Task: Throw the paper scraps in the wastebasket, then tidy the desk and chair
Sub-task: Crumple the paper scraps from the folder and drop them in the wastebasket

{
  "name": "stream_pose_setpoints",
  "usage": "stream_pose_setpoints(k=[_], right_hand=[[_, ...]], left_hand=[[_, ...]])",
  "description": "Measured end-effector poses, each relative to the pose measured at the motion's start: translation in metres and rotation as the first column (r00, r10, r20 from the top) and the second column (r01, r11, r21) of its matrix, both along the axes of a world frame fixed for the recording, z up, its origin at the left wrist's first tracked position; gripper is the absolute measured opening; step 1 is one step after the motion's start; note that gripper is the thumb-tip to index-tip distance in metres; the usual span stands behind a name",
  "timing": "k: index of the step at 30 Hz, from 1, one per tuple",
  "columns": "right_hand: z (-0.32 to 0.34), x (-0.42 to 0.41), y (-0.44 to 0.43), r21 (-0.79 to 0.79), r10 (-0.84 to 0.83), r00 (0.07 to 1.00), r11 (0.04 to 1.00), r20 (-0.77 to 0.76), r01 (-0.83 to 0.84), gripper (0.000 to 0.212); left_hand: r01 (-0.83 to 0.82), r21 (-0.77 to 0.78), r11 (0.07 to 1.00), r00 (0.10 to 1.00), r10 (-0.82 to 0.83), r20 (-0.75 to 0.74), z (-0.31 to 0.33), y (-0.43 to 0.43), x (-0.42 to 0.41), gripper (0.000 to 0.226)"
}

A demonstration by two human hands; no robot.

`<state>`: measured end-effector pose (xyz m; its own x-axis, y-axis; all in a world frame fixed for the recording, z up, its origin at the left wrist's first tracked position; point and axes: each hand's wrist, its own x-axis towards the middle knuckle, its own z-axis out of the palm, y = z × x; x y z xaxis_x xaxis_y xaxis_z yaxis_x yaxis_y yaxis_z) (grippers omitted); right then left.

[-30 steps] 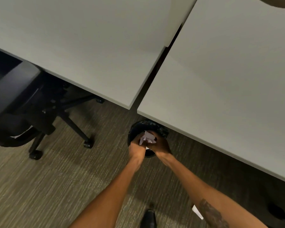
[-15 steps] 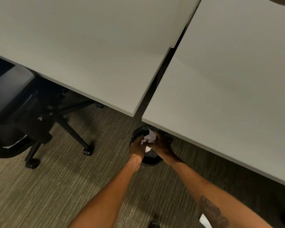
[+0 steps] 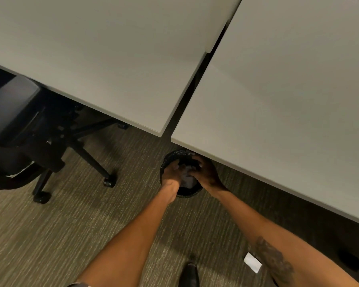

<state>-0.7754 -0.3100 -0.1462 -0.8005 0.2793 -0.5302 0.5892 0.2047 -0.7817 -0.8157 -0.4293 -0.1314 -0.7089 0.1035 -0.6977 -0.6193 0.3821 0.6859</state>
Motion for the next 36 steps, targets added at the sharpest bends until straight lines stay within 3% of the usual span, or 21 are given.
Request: stream_pose_setpoints(k=[2,8,12,15,20,26,29,33,36], right_hand=[[0.002,0.005,0.002,0.015,0.0,1.0,1.0,-0.015,0.0,0.068],[0.007,0.019,0.007,0.029,-0.019,0.999,0.999,-0.044,0.02,0.056],[0.012,0.04,0.007,0.031,-0.013,0.999,0.999,-0.042,0.014,0.056],[0.02,0.063,0.009,0.084,0.043,0.999,0.996,-0.034,-0.04,0.059],[0.045,0.098,0.014,0.02,0.005,0.998,1.0,-0.067,-0.004,0.07],[0.053,0.141,0.03,0.063,-0.005,0.999,0.998,0.043,0.002,0.056],[0.061,0.164,0.039,0.07,-0.03,0.998,0.997,0.058,0.026,0.05],[0.077,0.196,0.053,0.121,-0.009,0.999,0.993,-0.04,0.014,0.051],[0.082,0.222,0.067,0.142,-0.028,0.999,0.989,-0.033,0.032,0.05]], left_hand=[[0.018,-0.035,0.999,1.0,-0.018,-0.002,0.003,-0.001,0.002,0.043],[-0.116,0.099,0.988,0.993,0.115,0.017,0.008,-0.006,0.022,0.041],[-0.156,0.037,0.987,0.986,0.153,0.071,0.015,0.001,0.04,0.042],[-0.112,-0.053,0.992,0.991,0.115,0.065,0.022,0.002,0.06,0.05],[0.006,-0.077,0.997,1.0,-0.004,0.016,0.038,0.005,0.085,0.035],[0.077,-0.061,0.995,0.997,-0.079,-0.027,0.055,0.019,0.122,0.029],[0.128,-0.049,0.991,0.99,-0.13,-0.045,0.063,0.031,0.141,0.038],[0.163,-0.046,0.986,0.985,-0.165,-0.041,0.072,0.052,0.17,0.056],[0.198,-0.045,0.979,0.979,-0.2,-0.041,0.074,0.066,0.192,0.055]])
